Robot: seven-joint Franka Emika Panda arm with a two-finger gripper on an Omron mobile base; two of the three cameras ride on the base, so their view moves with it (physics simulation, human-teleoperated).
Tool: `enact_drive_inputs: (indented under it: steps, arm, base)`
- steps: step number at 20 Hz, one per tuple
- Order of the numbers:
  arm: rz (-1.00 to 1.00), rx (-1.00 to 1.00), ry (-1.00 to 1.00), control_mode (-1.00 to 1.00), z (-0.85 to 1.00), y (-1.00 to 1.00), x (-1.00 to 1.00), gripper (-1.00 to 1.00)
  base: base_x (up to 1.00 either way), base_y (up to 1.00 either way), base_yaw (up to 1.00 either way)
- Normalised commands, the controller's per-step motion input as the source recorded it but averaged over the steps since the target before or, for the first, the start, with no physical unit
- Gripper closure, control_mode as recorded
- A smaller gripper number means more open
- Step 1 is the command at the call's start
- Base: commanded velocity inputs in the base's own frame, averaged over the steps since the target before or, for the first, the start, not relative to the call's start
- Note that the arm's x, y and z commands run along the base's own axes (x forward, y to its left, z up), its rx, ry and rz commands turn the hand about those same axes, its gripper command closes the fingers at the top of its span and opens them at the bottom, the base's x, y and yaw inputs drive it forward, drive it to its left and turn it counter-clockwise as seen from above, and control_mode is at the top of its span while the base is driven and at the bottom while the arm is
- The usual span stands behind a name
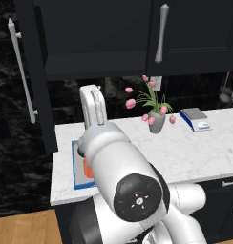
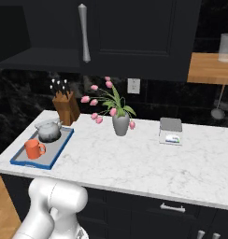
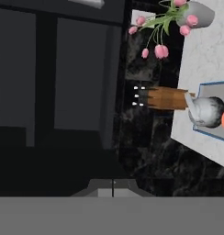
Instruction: Pick the kettle from the counter and place it on the tray. Then pick the mug from the cabinet and place it on the tray. Then close the cabinet doors.
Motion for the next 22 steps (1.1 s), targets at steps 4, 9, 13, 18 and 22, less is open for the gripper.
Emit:
enact_drive_inputs:
  steps: [4,9,13,18,22]
  arm:
    - [-0.10,-0.08,0.00,-1.00,-0.37,0.57,0.00,1.00]
    - [-0.10,-0.07,-0.02,-1.00,-0.22,0.45,-0.04,1.00]
    - [-0.10,-0.04,-0.03,-1.00,-0.09,0.42,-0.17,1.00]
    - [-0.09,-0.03,-0.01,-1.00,-0.06,0.49,-0.19,1.00]
    - [-0.10,-0.03,-0.01,-1.00,-0.06,0.65,-0.11,1.00]
  base:
    - [0.00,0.00,0.00]
    - [0.00,0.00,0.00]
    - [0.00,0.00,0.00]
    - [0.00,0.00,0.00]
    - [0.00,0.00,0.00]
